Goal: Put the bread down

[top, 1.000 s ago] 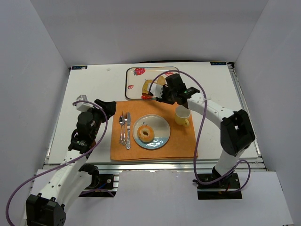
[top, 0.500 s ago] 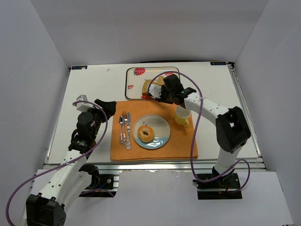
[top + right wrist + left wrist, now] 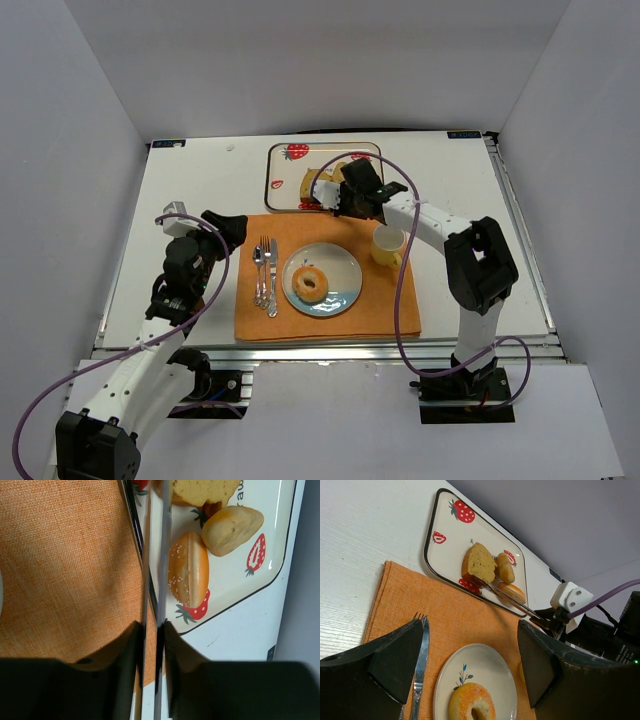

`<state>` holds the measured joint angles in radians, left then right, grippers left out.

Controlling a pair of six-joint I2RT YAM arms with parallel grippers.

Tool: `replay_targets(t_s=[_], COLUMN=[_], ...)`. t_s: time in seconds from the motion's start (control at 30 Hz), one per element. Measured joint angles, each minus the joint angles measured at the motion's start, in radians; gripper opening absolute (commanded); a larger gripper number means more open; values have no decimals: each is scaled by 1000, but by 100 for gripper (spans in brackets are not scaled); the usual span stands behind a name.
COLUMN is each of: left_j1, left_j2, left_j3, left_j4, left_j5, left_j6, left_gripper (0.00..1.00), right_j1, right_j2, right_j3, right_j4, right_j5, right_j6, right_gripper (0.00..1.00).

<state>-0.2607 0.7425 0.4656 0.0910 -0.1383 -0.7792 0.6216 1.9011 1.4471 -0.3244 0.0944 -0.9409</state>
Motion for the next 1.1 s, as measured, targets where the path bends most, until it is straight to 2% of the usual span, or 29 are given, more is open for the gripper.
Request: replay_targets(t_s=[0.07,0.2,0.47,0.6,0.87,1.1], left_j1=[0,0,0,0,0,0], left_j2=[0,5,8,8,8,32], left_j3=[0,0,0,0,0,0], left_j4=[0,0,0,-1,-1,0], left_j5=[0,0,0,0,0,1], left_j6=[0,0,1,2,4,4], left_gripper=[86,86,86,86,86,86], right_j1=[0,-1,-16,-28,-35,-32], right_j2=[4,5,-45,-187,-622,-786], right_j3=[14,40,51,5,-288,-482], right_j4=[-12,-34,-66,-86,-146,-283], right_j5=[2,-5,-93,-195,-401,-494], right_j6=[13,25,95,124,114,76], right_gripper=[11,1,0,0,1,3])
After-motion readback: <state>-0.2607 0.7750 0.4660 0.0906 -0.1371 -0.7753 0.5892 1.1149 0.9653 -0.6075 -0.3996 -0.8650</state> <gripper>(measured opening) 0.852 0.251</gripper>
